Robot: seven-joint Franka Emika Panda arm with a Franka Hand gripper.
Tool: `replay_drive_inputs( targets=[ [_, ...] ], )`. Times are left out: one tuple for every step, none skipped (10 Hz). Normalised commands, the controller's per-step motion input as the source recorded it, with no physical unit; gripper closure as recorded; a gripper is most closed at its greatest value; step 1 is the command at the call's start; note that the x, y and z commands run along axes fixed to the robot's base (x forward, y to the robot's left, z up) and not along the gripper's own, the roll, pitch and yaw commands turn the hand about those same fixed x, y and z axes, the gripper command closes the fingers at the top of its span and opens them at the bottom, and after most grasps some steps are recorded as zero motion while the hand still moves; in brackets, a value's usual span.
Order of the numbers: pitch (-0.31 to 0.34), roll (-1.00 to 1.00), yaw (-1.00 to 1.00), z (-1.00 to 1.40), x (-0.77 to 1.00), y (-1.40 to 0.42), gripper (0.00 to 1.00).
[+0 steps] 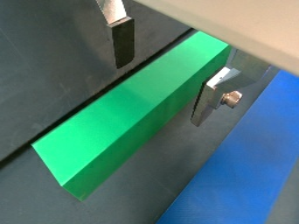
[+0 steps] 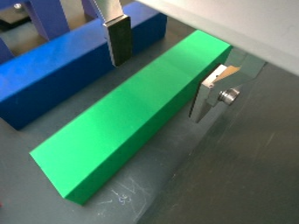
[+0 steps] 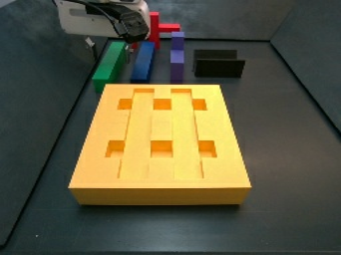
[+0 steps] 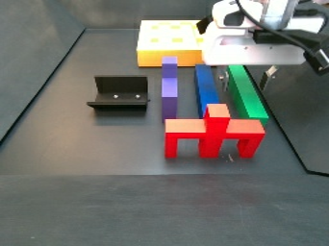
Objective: Pick up the green object. Move up. Move to above the board. Insert the green object.
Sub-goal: Pick up the green object.
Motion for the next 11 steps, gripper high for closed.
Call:
replay_drive_inputs(
  targets=[
    [-0.041,0.00,0.00,-0.29,0.01,0.00,0.00],
    [0.000,0.00,0.00,0.00,0.00,0.00,0.00],
    [0.000,0.00,0.00,0.00,0.00,0.00,1.00],
    [0.000,0.00,0.00,0.00,0.00,0.00,1.00],
    [0.000,0.00,0.00,0.00,0.00,0.00,1.00],
    [0.000,0.00,0.00,0.00,0.00,0.00,1.00],
    [0.000,0.00,0.00,0.00,0.00,0.00,1.00],
    [0.000,0.00,0.00,0.00,0.00,0.00,1.00],
    [0.000,0.00,0.00,0.00,0.00,0.00,1.00],
    [0.000,0.00,0.00,0.00,0.00,0.00,1.00],
    [0.000,0.00,0.00,0.00,0.00,0.00,1.00]
  ],
)
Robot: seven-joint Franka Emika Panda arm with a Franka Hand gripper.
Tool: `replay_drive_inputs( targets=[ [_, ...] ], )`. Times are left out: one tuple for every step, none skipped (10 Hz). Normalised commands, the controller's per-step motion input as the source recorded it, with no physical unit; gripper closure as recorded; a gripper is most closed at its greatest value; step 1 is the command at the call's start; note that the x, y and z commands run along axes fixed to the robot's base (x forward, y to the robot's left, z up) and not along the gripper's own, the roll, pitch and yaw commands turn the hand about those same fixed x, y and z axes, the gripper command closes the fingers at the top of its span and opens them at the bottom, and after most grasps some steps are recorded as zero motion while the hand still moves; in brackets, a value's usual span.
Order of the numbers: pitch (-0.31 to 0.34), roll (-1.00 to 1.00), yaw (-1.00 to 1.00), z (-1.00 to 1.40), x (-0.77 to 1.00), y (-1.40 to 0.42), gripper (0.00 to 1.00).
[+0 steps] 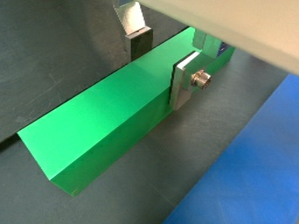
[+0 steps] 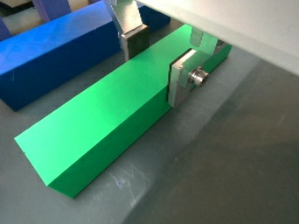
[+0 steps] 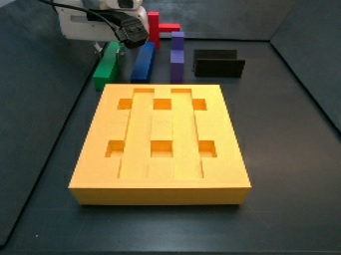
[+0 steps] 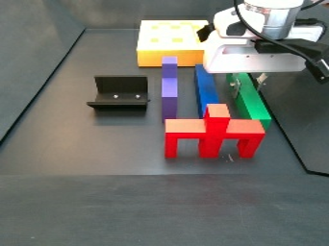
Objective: Pick up the green object. Move up. Move to above the board. Insert the green object.
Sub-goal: Pick up the green object, then move up, then move to above the board.
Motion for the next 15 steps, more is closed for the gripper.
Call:
replay_drive_inputs(
  targets=[
    [0.000,0.00,0.00,0.00,0.00,0.00,1.00],
    [0.000,0.00,0.00,0.00,0.00,0.00,1.00],
    [0.000,0.00,0.00,0.00,0.00,0.00,1.00],
    [0.000,0.00,0.00,0.00,0.00,0.00,1.00],
    [0.000,0.00,0.00,0.00,0.00,0.00,1.00],
    [0.000,0.00,0.00,0.00,0.00,0.00,1.00],
    [0.000,0.00,0.00,0.00,0.00,0.00,1.00],
    [0.000,0.00,0.00,0.83,0.00,0.00,1.00],
    [0.021,0.00,0.03,0.78,0.01,0.01,1.00],
    [0.043,0.01,0.03,0.58,-0.01,0.01,1.00],
    [0.027,0.02,0.02,0.30,0.00,0.01,1.00],
    [0.000,0.00,0.00,1.40,0.00,0.00,1.00],
    [-0.001,0.00,0.00,1.40,0.00,0.00,1.00],
    [0.049,0.00,0.00,1.40,-0.05,0.00,1.00],
    [0.040,0.03,0.00,1.40,-0.06,0.00,1.00]
  ],
)
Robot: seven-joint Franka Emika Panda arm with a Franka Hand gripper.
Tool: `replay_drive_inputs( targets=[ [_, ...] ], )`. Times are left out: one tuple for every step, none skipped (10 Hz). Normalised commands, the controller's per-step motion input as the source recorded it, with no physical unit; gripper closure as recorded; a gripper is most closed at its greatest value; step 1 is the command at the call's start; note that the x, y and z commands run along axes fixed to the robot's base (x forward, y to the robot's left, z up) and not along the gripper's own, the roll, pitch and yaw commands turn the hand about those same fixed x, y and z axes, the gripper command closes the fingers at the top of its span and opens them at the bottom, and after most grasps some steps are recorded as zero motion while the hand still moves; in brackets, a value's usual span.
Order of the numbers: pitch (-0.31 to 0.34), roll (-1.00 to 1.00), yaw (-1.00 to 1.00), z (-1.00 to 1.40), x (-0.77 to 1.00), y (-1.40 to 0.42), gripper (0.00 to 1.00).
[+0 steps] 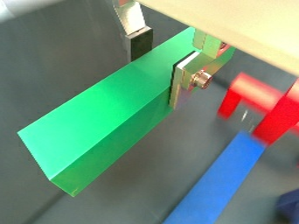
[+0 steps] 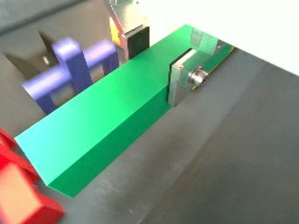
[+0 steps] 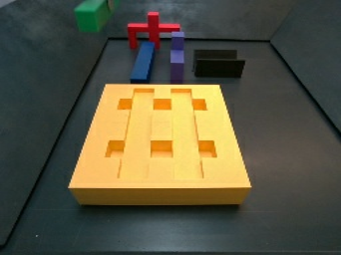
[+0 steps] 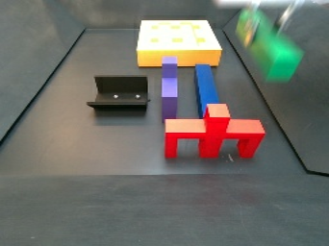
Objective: Pick up the green object. Move up. Move to above the board. Insert the green object.
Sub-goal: Move to above the board.
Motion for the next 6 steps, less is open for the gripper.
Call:
replay_drive_inputs(
  targets=[
    [0.051,0.02,0.00,1.40,-0.01,0.00,1.00],
    [0.099,0.00,0.00,1.40,0.01,0.01,1.00],
    [0.099,0.00,0.00,1.40,-0.02,0.00,1.00],
    [0.057,0.00,0.00,0.69,-0.01,0.00,1.00],
    [0.039,0.00,0.00,0.28,0.02,0.00,1.00],
    [0.175,0.08,-0.03,0.22,0.88,-1.40,1.00]
  ],
)
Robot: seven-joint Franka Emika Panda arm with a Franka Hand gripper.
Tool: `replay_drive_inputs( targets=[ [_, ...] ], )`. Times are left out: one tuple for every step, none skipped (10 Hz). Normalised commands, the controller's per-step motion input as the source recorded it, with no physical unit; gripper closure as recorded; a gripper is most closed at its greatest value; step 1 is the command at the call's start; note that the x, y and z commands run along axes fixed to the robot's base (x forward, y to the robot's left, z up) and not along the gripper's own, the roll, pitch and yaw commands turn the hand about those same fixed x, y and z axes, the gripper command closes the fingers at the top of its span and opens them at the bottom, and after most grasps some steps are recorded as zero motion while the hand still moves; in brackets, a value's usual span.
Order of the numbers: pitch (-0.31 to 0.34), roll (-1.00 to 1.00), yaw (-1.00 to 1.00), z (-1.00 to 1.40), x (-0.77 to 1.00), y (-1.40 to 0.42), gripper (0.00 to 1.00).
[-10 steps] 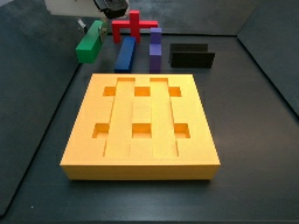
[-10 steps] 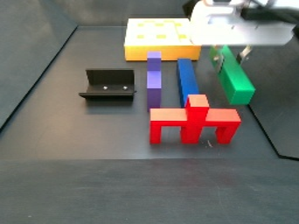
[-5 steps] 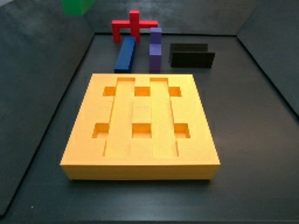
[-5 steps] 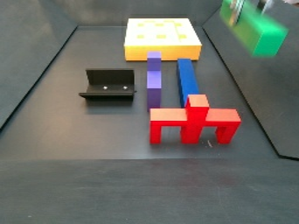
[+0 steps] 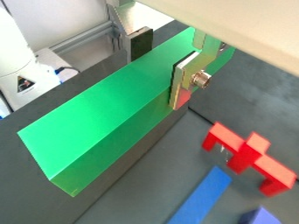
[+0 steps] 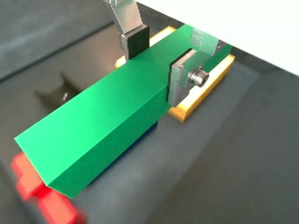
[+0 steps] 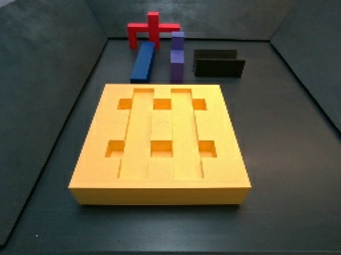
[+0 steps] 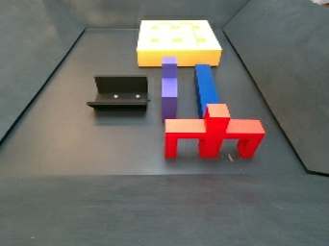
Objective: Pick up the green object. Move up. Move to above the board. Insert the green object.
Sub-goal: Move to above the board, then insert the green object.
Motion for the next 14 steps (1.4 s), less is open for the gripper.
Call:
replay_drive_inputs(
  targets=[
    [0.213,0.12,0.00,0.21,0.88,-1.40,1.00],
    [0.249,0.10,0.01,0.19,0.93,-1.40,1.00],
    [0.234,-0.01,0.00,0.21,0.96,-1.40,1.00],
    [0.201,0.00,0.00,0.23,0.95,-1.40,1.00],
    [0.146,0.02,0.01,0.23,0.93,-1.40,1.00],
    [0.135,0.01,0.01,0.23,0.97,-1.40,1.00],
    [0.164,0.03,0.00,0.17,0.74,-0.99,1.00],
    [0.161,0.05,0.01,0.12,0.50,-0.63,1.00],
    [0.124,0.06,0.01,0.09,0.31,-0.38,1.00],
    [0.076,0.05,0.01,0.06,0.18,-0.23,1.00],
    [-0.199,-0.13,0.00,-0.61,-0.17,0.00,1.00],
    [-0.277,0.00,0.00,-0.69,-0.33,-0.22,1.00],
    [-0.236,0.00,0.02,-0.75,-0.36,-0.36,1.00],
    [-0.250,0.01,0.04,-0.75,-0.35,-0.31,1.00]
  ],
)
